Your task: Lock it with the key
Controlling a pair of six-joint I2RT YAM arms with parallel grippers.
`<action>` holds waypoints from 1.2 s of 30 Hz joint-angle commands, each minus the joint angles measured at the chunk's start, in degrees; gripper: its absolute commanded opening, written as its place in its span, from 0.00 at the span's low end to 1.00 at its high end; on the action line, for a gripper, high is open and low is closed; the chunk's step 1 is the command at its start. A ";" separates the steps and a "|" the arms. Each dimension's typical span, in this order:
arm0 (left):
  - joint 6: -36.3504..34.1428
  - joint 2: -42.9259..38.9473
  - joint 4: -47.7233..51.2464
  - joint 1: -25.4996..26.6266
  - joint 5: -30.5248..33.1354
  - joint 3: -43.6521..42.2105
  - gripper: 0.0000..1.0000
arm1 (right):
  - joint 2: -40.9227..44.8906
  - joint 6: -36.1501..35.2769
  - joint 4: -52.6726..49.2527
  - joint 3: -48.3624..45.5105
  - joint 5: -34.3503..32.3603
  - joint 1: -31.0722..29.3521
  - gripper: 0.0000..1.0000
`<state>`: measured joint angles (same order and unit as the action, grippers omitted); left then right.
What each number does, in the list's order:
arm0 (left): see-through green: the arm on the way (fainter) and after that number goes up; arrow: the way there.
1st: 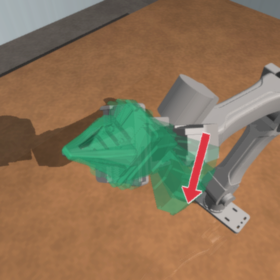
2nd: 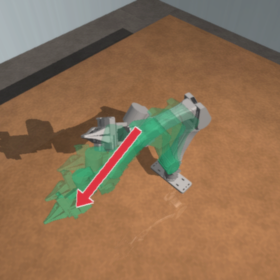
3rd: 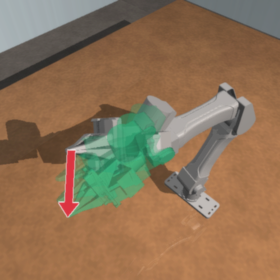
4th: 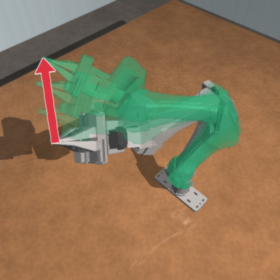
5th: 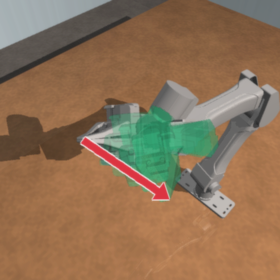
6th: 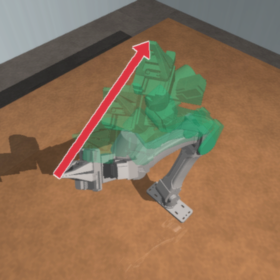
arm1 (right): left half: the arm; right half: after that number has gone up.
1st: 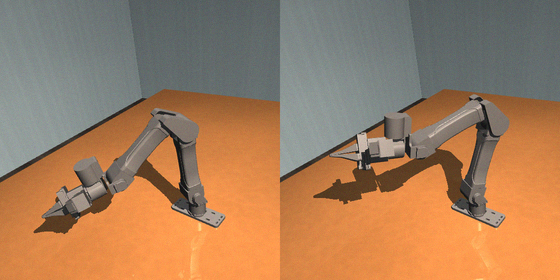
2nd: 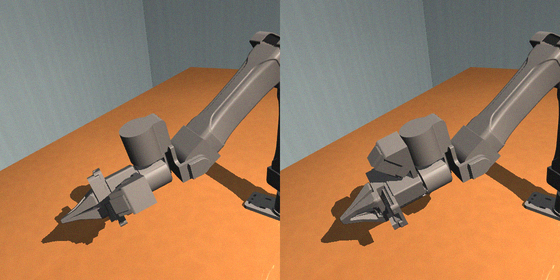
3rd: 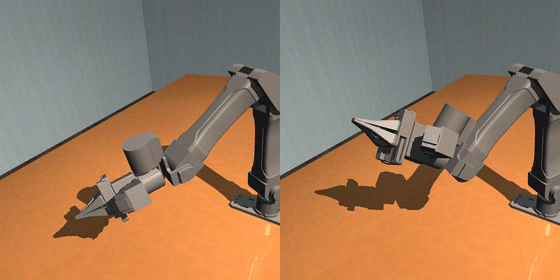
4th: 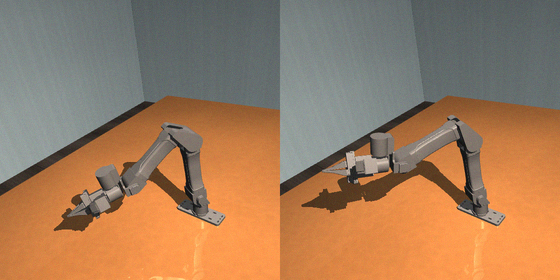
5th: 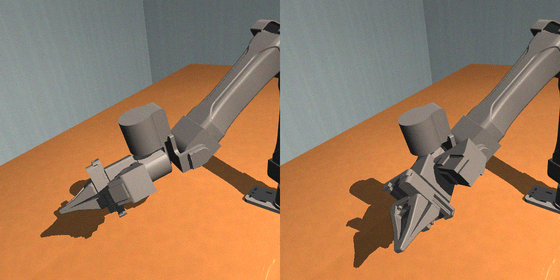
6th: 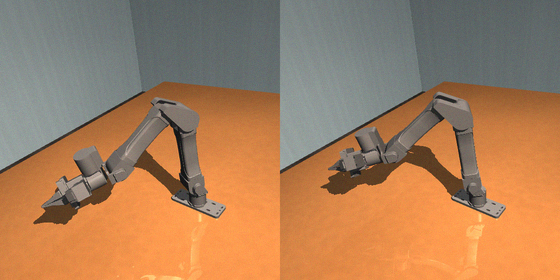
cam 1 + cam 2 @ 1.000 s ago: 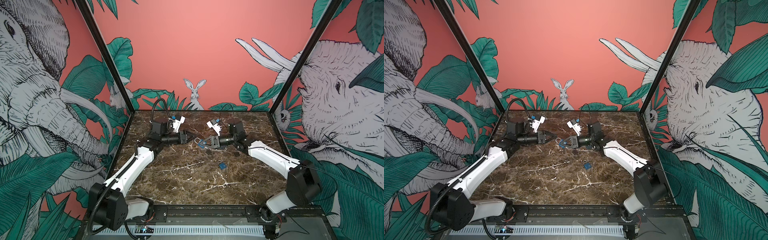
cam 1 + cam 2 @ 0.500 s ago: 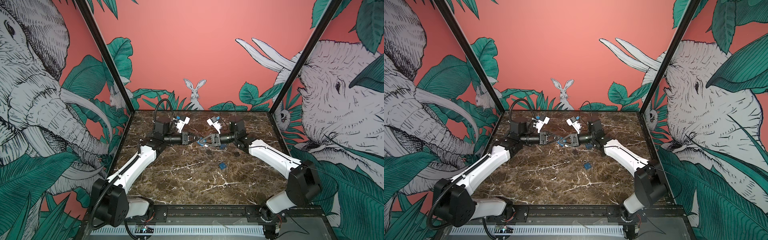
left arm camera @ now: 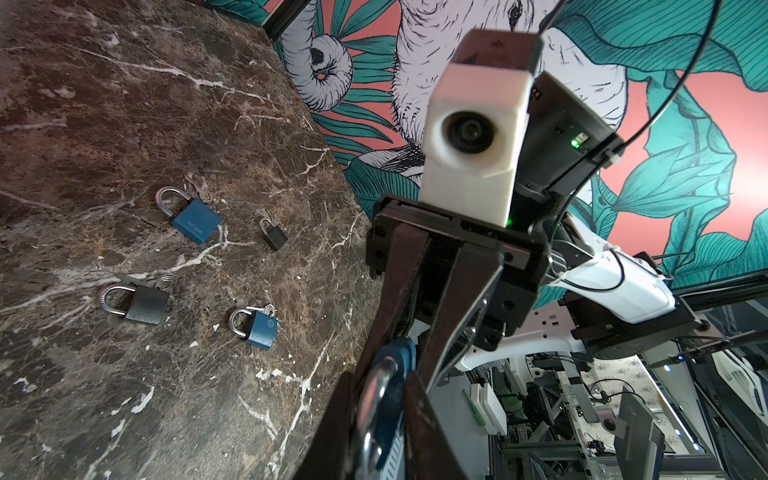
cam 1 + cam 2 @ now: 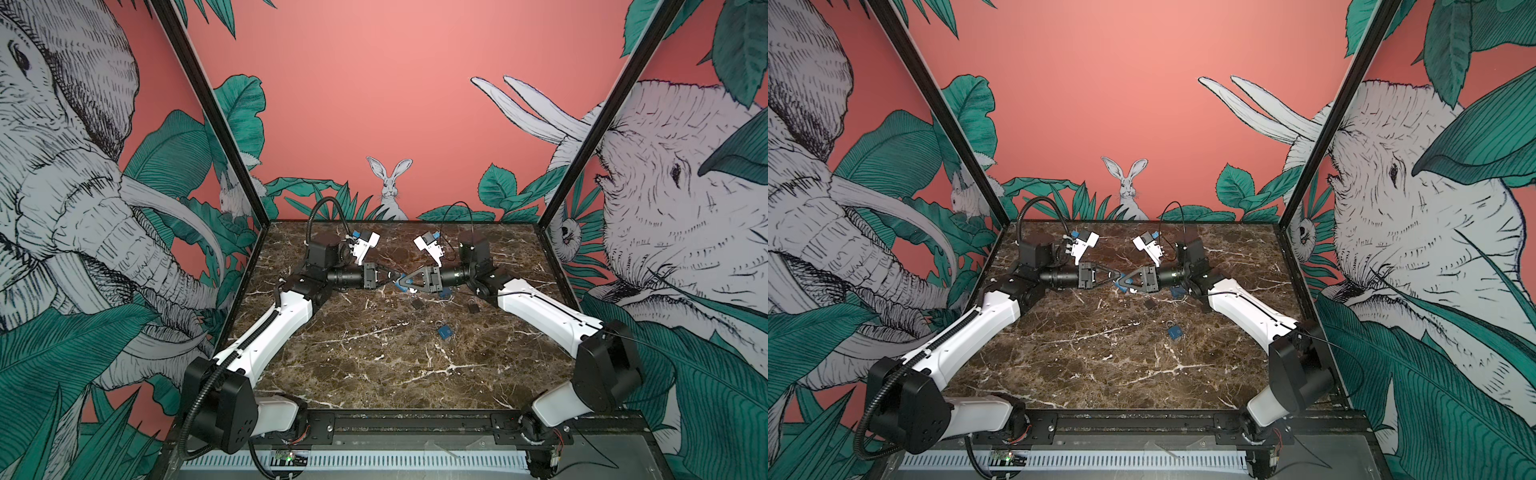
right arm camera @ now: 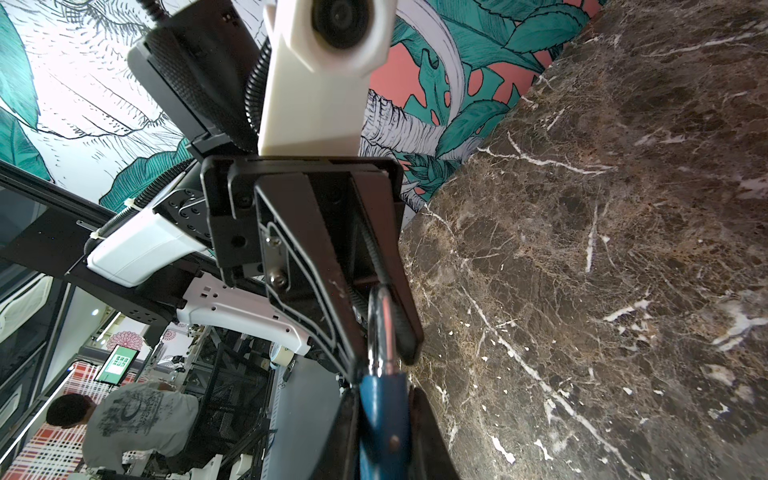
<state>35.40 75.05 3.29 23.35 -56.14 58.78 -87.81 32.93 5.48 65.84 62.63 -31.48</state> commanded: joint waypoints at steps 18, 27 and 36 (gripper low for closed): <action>5.63 -1.78 -5.44 -0.74 3.08 -2.71 0.17 | 0.52 4.52 9.81 0.33 -0.60 -0.52 0.00; 7.44 -1.91 -7.74 -1.30 3.08 -3.52 0.26 | 0.58 4.77 10.08 0.16 -0.22 -0.51 0.00; 8.68 -2.74 -8.88 -2.32 3.29 -4.59 0.26 | 0.88 4.79 10.25 0.18 -0.27 -0.53 0.00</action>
<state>42.98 73.78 -4.93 21.96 -54.37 55.83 -87.92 37.56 10.90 65.69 61.47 -31.59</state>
